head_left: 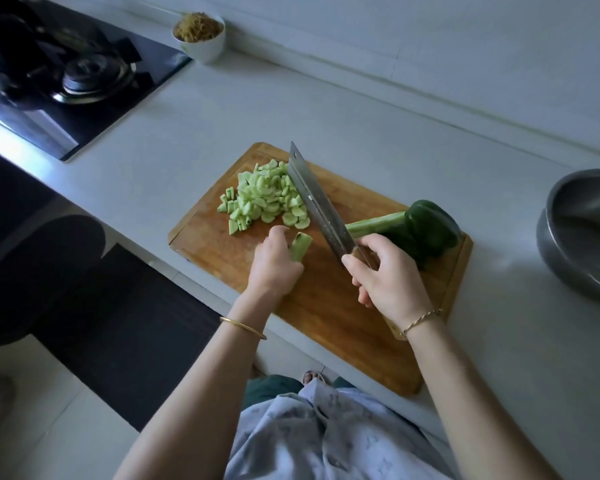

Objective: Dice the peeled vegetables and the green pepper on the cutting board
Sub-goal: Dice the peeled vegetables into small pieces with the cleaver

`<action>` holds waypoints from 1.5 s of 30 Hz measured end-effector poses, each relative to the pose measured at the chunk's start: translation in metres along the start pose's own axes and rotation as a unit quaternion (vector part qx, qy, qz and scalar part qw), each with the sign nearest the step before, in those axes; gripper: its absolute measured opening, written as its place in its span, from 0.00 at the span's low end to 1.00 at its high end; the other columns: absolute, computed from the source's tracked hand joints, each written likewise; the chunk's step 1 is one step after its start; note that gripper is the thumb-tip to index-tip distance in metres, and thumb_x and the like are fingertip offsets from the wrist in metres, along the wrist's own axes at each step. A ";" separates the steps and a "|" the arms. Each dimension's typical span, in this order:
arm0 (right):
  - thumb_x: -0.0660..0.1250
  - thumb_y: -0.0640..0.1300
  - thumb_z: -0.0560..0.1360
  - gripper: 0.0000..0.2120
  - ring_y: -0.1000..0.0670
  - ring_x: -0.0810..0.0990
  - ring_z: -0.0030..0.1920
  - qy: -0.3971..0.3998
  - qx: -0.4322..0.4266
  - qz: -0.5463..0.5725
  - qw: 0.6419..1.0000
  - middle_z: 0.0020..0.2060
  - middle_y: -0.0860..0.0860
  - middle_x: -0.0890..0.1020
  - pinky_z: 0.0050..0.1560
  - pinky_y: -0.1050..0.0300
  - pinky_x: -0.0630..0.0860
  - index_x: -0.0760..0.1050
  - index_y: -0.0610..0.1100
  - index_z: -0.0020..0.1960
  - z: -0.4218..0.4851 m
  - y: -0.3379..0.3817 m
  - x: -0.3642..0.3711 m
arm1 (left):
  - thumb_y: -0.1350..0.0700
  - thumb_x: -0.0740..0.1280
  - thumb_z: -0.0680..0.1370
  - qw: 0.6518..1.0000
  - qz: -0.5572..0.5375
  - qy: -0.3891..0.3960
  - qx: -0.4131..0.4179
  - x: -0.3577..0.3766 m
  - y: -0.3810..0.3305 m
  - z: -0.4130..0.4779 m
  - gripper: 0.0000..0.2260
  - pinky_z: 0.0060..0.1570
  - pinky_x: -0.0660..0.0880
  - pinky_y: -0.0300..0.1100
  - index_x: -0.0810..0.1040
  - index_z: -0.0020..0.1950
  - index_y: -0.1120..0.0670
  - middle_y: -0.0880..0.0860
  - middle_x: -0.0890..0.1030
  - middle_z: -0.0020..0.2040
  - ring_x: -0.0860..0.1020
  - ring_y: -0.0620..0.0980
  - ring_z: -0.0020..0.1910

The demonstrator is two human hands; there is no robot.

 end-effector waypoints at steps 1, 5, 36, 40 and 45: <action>0.65 0.47 0.78 0.15 0.56 0.77 0.25 -0.001 -0.004 -0.006 1.000 0.35 0.56 0.78 0.27 0.68 0.75 0.73 0.43 0.63 0.000 0.000 0.000 | 0.65 0.65 0.72 0.999 0.027 -0.016 0.008 -0.003 0.003 0.001 0.26 0.56 0.73 0.48 0.65 0.69 0.55 0.56 0.73 0.60 0.71 0.55 0.59; 0.65 0.46 0.78 0.13 0.55 0.78 0.26 0.013 -0.018 -0.019 1.000 0.34 0.57 0.77 0.28 0.67 0.76 0.73 0.43 0.60 0.003 0.004 0.005 | 0.65 0.61 0.74 0.996 0.071 -0.061 0.005 -0.011 0.016 0.004 0.23 0.61 0.70 0.50 0.68 0.68 0.55 0.57 0.70 0.61 0.67 0.58 0.62; 0.64 0.45 0.78 0.04 0.52 0.78 0.24 0.080 -0.072 -0.006 0.994 0.33 0.54 0.78 0.26 0.62 0.76 0.69 0.47 0.51 0.039 0.053 0.071 | 0.66 0.63 0.71 0.979 0.130 -0.151 -0.049 -0.090 0.076 0.018 0.17 0.54 0.70 0.50 0.72 0.60 0.58 0.59 0.71 0.56 0.68 0.59 0.55; 0.63 0.44 0.79 0.04 0.55 0.75 0.22 0.094 -0.045 0.011 0.994 0.32 0.52 0.77 0.24 0.64 0.73 0.70 0.46 0.52 0.048 0.065 0.104 | 0.65 0.63 0.72 0.979 0.150 -0.127 -0.059 -0.111 0.093 0.038 0.19 0.54 0.69 0.48 0.72 0.62 0.57 0.58 0.71 0.57 0.68 0.59 0.56; 0.62 0.44 0.79 0.04 0.53 0.75 0.23 0.103 0.023 0.025 0.994 0.31 0.49 0.77 0.23 0.64 0.72 0.70 0.45 0.53 0.061 0.072 0.132 | 0.60 0.64 0.74 0.984 0.142 -0.097 -0.047 -0.122 0.103 0.058 0.16 0.55 0.69 0.50 0.72 0.61 0.55 0.57 0.71 0.57 0.67 0.58 0.56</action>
Point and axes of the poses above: each hand's wrist, its own z-axis towards the middle knuckle, its own x-axis out of the palm, y = z × x, the point moved 1 cm from there along z, towards the middle knuckle
